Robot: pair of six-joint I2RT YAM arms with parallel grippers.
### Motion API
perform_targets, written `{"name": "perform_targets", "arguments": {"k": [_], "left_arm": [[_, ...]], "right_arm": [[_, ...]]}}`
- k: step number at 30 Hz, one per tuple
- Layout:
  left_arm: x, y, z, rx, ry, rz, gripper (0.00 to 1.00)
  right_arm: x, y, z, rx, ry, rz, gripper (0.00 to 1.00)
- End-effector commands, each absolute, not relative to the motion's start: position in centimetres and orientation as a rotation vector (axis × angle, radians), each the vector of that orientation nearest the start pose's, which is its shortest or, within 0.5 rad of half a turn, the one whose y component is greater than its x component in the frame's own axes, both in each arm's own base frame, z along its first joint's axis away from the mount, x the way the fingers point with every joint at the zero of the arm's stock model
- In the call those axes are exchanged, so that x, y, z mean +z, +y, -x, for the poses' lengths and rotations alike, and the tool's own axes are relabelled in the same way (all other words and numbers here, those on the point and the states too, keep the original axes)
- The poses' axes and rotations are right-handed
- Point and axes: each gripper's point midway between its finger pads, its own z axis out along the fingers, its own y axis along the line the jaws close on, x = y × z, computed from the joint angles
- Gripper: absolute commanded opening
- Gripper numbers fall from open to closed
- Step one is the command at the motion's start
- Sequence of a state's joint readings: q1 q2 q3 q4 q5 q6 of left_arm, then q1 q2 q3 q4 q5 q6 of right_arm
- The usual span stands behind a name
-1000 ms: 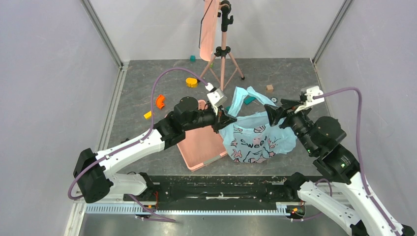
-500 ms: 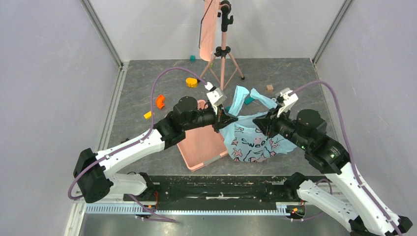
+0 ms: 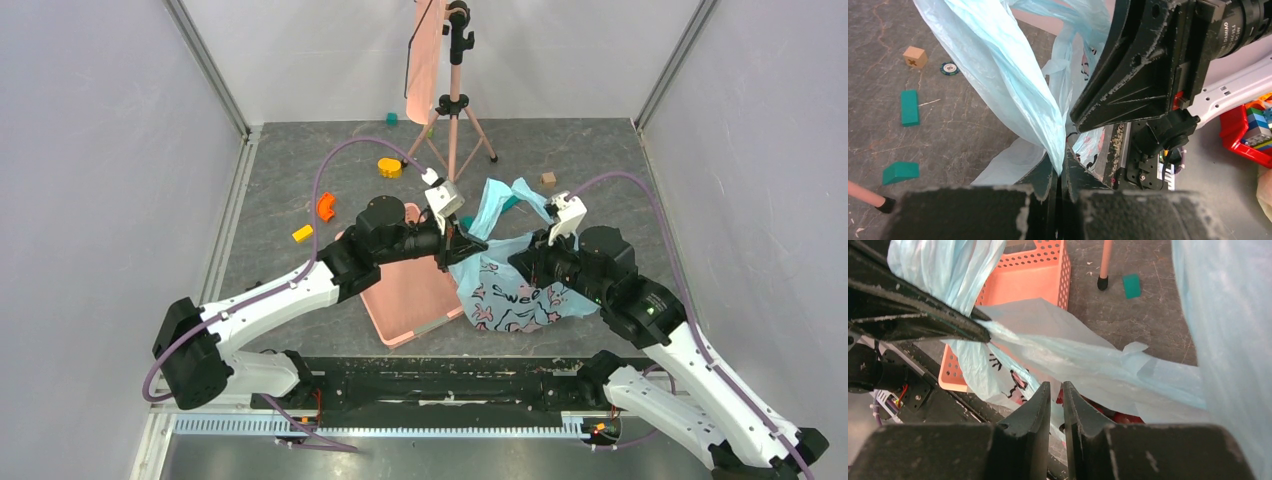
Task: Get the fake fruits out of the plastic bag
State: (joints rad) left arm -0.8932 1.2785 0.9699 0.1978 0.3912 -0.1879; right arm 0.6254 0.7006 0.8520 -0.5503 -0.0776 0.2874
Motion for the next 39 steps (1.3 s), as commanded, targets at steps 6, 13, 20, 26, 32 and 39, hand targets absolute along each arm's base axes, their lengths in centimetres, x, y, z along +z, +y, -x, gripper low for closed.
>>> {"name": "perform_targets", "arguments": {"k": [6, 13, 20, 26, 32, 39], "left_arm": [[30.0, -38.4, -19.4, -1.216, 1.486, -0.942, 0.02], [29.7, -38.4, -19.1, -1.22, 1.49, -0.949, 0.02], [28.7, -38.4, -19.1, -1.217, 1.518, -0.944, 0.08], [28.1, -38.4, -19.2, -1.233, 1.529, -0.908, 0.03], [26.7, -38.3, -18.4, -1.267, 1.562, -0.91, 0.03], [23.9, -38.4, -16.6, -1.297, 1.619, -0.949, 0.03]], "right_arm": [[25.5, 16.0, -22.0, 0.558, 1.973, 0.239, 0.17], [22.2, 15.2, -21.0, 0.512, 2.092, 0.248, 0.17], [18.6, 14.8, -19.5, 0.523, 2.178, 0.233, 0.18], [16.0, 14.4, -18.6, 0.525, 2.231, 0.21, 0.19], [13.7, 14.0, -18.0, 0.516, 2.269, 0.182, 0.22], [12.4, 14.1, -17.5, 0.542, 2.277, 0.172, 0.25]]}}
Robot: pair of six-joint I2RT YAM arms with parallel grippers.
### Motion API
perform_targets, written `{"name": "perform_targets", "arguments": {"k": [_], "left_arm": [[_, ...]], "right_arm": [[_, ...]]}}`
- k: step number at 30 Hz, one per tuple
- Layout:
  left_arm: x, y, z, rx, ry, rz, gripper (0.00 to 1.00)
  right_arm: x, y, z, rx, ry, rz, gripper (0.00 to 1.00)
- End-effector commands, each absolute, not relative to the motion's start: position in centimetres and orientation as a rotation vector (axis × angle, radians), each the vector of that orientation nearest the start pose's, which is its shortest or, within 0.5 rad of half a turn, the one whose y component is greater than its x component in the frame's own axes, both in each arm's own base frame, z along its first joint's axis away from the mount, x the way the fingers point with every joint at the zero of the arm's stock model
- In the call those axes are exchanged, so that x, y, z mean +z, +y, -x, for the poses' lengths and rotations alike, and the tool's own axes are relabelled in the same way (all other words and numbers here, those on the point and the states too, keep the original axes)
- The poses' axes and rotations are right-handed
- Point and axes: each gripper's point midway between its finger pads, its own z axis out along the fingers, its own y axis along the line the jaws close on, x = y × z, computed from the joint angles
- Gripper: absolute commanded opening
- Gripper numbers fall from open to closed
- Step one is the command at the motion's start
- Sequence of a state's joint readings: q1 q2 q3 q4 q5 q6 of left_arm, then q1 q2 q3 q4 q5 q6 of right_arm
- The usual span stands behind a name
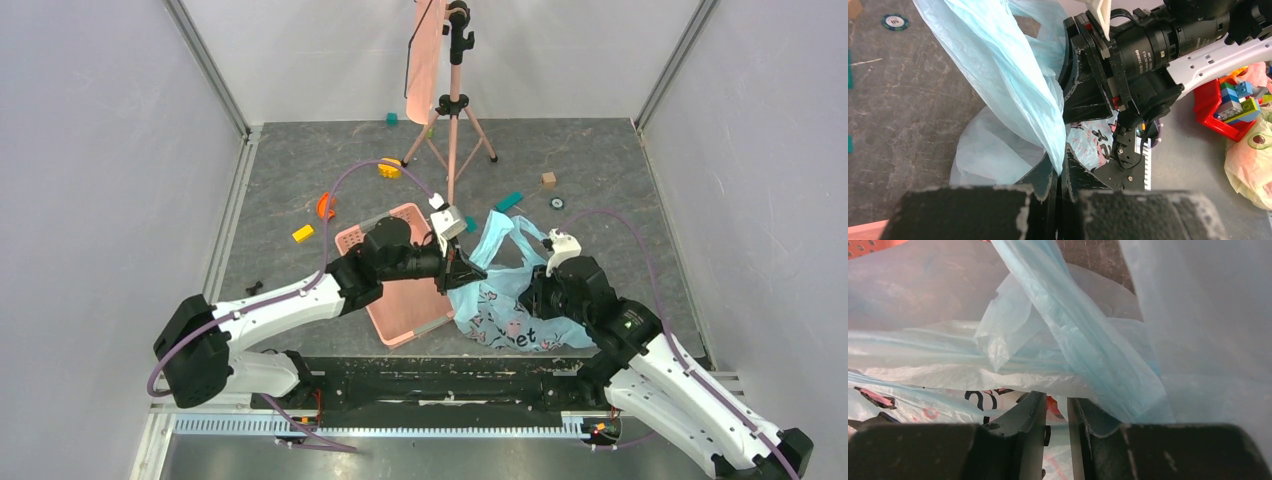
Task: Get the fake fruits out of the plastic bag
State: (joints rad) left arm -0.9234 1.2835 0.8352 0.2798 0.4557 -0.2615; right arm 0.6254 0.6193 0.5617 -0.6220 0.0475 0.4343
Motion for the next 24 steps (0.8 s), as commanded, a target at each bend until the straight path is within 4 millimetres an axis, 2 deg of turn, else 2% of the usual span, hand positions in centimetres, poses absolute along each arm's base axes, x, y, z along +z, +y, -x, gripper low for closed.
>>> {"name": "perform_targets", "arguments": {"k": [1, 9, 13, 14, 17, 19, 21, 24], "left_arm": [[23.4, -38.3, -16.4, -1.297, 1.631, -0.951, 0.02], [21.4, -38.1, -15.8, -1.292, 1.681, -0.934, 0.04], [20.9, -37.6, -15.9, -1.278, 1.701, -0.906, 0.26], [20.8, -37.5, -16.0, -1.271, 1.708, -0.896, 0.35], [21.6, -37.0, -16.8, -1.221, 1.738, -0.848, 0.49], [22.4, -36.6, -17.3, -1.181, 1.765, -0.821, 0.55], [23.9, -36.2, -17.7, -1.152, 1.768, -0.792, 0.58], [26.0, -35.6, -17.8, -1.133, 1.761, -0.763, 0.59]], "right_arm": [[12.4, 14.2, -17.5, 0.551, 2.272, 0.171, 0.26], [11.4, 14.6, -17.3, 0.593, 2.258, 0.175, 0.35], [10.7, 14.5, -17.0, 0.593, 2.269, 0.17, 0.39], [10.7, 14.5, -17.0, 0.595, 2.267, 0.167, 0.39], [10.5, 14.4, -16.9, 0.597, 2.266, 0.163, 0.4], [10.5, 14.5, -16.9, 0.6, 2.262, 0.162, 0.39], [10.6, 14.5, -17.0, 0.603, 2.254, 0.158, 0.35], [10.7, 14.6, -17.1, 0.616, 2.239, 0.15, 0.27]]}}
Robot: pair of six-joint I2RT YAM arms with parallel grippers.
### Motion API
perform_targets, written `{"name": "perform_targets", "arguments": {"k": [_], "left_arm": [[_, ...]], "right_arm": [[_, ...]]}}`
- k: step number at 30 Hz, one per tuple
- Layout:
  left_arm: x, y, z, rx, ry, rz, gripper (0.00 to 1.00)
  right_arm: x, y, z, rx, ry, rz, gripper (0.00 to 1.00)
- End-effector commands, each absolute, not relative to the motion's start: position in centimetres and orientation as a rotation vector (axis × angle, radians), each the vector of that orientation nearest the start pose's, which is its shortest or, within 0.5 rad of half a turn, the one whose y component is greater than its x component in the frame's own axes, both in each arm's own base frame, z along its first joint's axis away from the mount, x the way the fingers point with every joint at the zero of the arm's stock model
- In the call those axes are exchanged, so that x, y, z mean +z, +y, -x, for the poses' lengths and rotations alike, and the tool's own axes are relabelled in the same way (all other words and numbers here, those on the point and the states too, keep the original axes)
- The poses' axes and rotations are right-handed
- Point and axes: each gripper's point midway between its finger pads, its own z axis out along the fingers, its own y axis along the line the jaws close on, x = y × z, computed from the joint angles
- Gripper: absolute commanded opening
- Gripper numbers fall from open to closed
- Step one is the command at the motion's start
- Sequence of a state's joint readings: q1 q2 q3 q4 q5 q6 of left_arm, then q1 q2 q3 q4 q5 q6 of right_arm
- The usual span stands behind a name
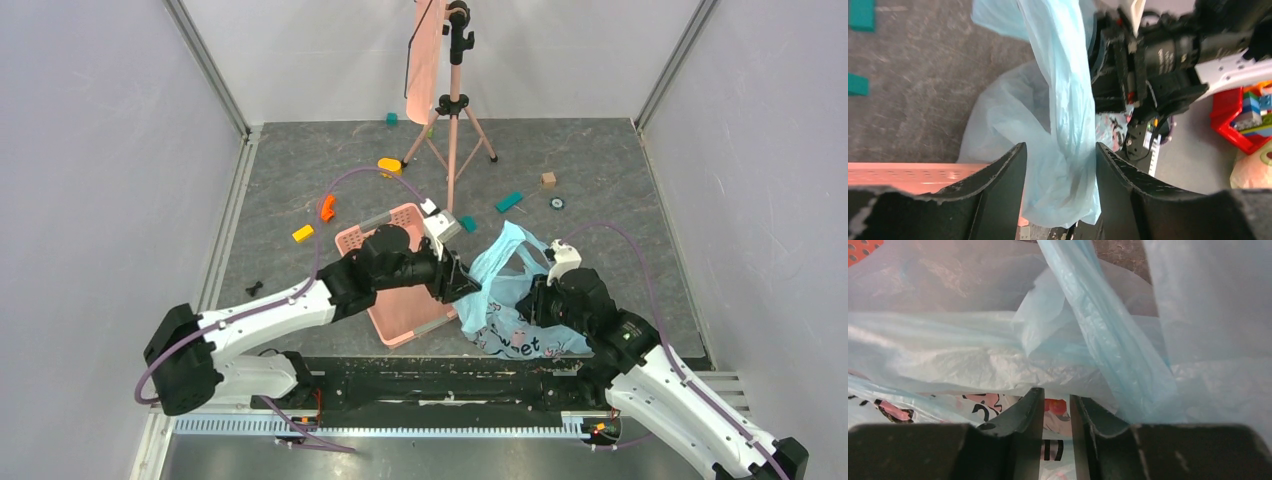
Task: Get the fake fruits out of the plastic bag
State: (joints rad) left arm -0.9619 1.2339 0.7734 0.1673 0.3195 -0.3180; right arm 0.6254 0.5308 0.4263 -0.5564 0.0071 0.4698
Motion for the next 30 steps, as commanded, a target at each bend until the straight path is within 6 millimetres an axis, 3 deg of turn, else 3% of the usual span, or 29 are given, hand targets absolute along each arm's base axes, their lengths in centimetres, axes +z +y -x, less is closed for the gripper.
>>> {"name": "perform_targets", "arguments": {"k": [1, 4, 6, 7, 12, 18, 22, 30], "left_arm": [[26.7, -35.3, -17.8, -1.13, 1.756, -0.754, 0.57], [28.6, -34.9, -17.6, -1.14, 1.738, -0.738, 0.39], [28.8, -34.7, -17.3, -1.096, 1.781, -0.733, 0.09], [28.9, -35.0, -16.8, -1.066, 1.792, -0.751, 0.03], [28.9, -38.7, -11.6, -1.064, 1.761, -0.902, 0.02], [26.2, -42.6, -8.9, -1.116, 1.802, -0.923, 0.02], [24.5, -44.5, -9.0, -1.086, 1.826, -0.925, 0.02], [22.9, -47.0, -11.6, -0.971, 1.862, -0.849, 0.02]], "right_arm": [[10.8, 14.7, -17.1, 0.624, 2.234, 0.149, 0.25], [11.0, 14.8, -17.3, 0.632, 2.221, 0.142, 0.2], [11.3, 14.9, -17.4, 0.641, 2.207, 0.136, 0.18], [11.4, 14.9, -17.4, 0.643, 2.203, 0.132, 0.17], [11.8, 15.0, -17.6, 0.656, 2.181, 0.116, 0.16], [12.1, 15.0, -17.7, 0.666, 2.166, 0.098, 0.15], [12.0, 14.9, -17.5, 0.664, 2.167, 0.098, 0.15], [11.9, 14.6, -17.4, 0.657, 2.168, 0.089, 0.14]]}}
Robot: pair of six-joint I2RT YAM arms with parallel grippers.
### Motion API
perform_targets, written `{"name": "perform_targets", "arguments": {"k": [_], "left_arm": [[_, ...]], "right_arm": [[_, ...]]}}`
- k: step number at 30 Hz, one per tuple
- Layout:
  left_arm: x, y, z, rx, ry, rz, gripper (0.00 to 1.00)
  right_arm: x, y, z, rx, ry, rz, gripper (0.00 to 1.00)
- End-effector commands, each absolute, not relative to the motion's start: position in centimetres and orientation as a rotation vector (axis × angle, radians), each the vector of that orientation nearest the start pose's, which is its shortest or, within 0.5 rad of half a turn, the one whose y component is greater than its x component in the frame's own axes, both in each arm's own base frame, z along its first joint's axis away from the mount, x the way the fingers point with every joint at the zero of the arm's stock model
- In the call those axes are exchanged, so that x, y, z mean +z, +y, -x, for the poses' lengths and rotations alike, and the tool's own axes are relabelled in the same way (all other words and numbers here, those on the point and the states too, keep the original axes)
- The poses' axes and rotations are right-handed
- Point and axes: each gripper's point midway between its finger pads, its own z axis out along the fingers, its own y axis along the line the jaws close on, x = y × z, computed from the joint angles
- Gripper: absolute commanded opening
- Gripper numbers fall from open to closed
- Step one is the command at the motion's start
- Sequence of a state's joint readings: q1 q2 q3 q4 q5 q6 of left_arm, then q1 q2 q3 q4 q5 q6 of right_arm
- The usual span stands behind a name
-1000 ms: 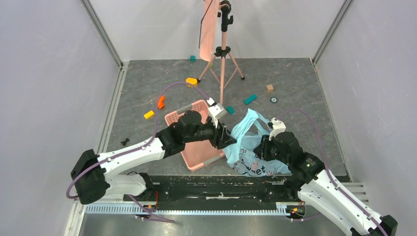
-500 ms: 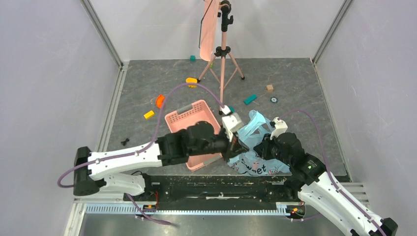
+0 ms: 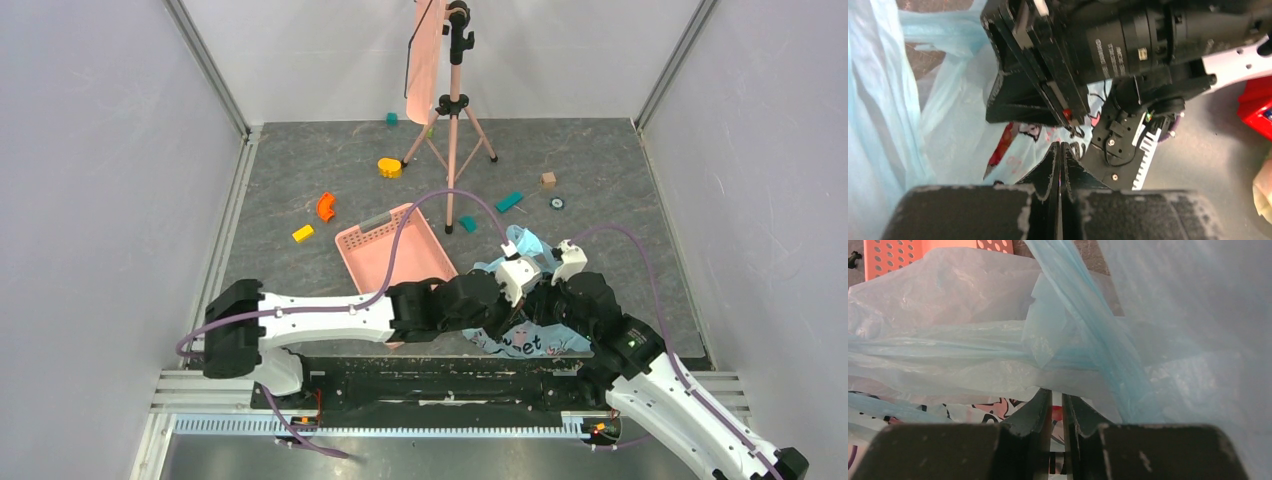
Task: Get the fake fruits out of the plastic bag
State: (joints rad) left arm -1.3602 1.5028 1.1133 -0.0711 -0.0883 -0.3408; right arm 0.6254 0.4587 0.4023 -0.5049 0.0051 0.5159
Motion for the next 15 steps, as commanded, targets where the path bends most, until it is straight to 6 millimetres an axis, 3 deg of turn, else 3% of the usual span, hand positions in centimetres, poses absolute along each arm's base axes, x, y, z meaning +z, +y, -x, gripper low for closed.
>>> {"name": "perform_targets", "arguments": {"k": [1, 8, 15], "left_arm": [[22.6, -47.1, -12.1, -0.946, 1.868, -0.83, 0.02], [21.3, -47.2, -14.2, -0.868, 1.885, -0.737, 0.02], [17.4, -46.3, -14.0, -0.831, 1.948, -0.754, 0.02]], "right_arm": [[11.9, 14.6, -17.4, 0.657, 2.166, 0.088, 0.14], [11.7, 14.5, -17.3, 0.654, 2.174, 0.084, 0.14], [11.6, 14.3, -17.4, 0.637, 2.181, 0.077, 0.16]]}}
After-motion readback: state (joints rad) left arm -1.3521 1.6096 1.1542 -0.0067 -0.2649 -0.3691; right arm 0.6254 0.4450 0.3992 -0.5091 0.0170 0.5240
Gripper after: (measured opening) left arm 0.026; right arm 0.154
